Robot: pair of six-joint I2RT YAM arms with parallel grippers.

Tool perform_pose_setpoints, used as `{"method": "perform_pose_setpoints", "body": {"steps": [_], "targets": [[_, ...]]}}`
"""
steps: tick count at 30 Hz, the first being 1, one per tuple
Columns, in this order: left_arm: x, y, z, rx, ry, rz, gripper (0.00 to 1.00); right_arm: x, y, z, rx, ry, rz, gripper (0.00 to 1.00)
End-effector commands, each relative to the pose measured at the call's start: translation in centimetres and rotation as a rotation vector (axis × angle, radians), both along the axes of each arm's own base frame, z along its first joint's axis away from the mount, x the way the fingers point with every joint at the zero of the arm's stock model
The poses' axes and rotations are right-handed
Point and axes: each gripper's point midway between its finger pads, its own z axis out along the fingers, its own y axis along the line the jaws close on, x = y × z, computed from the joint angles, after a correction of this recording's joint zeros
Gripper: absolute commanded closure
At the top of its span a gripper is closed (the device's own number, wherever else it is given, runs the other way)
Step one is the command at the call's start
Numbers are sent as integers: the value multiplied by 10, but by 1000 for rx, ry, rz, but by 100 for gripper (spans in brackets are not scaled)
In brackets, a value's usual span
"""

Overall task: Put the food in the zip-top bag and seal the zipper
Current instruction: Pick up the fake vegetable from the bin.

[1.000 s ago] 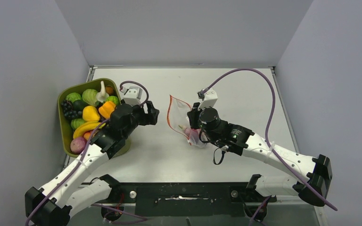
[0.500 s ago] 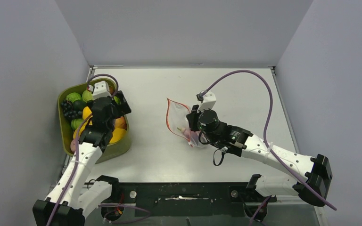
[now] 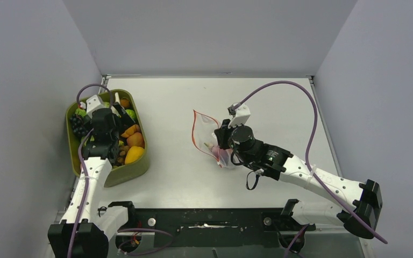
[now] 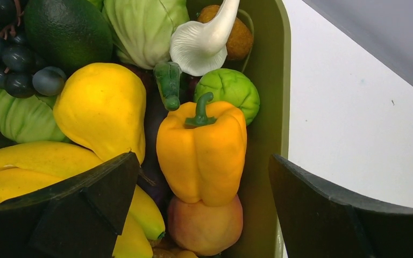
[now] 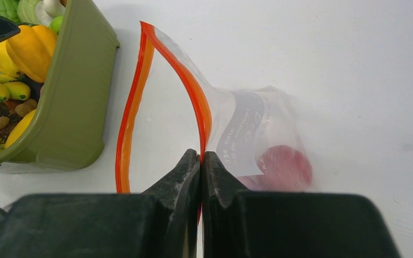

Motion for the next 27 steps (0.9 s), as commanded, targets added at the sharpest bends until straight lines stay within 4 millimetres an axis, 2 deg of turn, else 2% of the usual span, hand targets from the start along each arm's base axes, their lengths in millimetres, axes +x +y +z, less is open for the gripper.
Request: {"method": "perform_pose_setpoints", "body": {"steps": [1,4,12,18,27], "targets": [[11,-2,11,-68,-88,-11,8,3,1,23,78,-52,-3,100],[14,-6,8,-101,-122,-25,10,2,3,20,85,-48,5,100],[18,0,-24,-144,-77,-5,12,1,3,21,87,-44,8,100],[24,-13,-16,-201,-145,-78,19,-1,1,17,98,-32,7,100],[26,-22,-29,-250,-116,-103,24,-3,4,12,111,-19,18,100]]}}
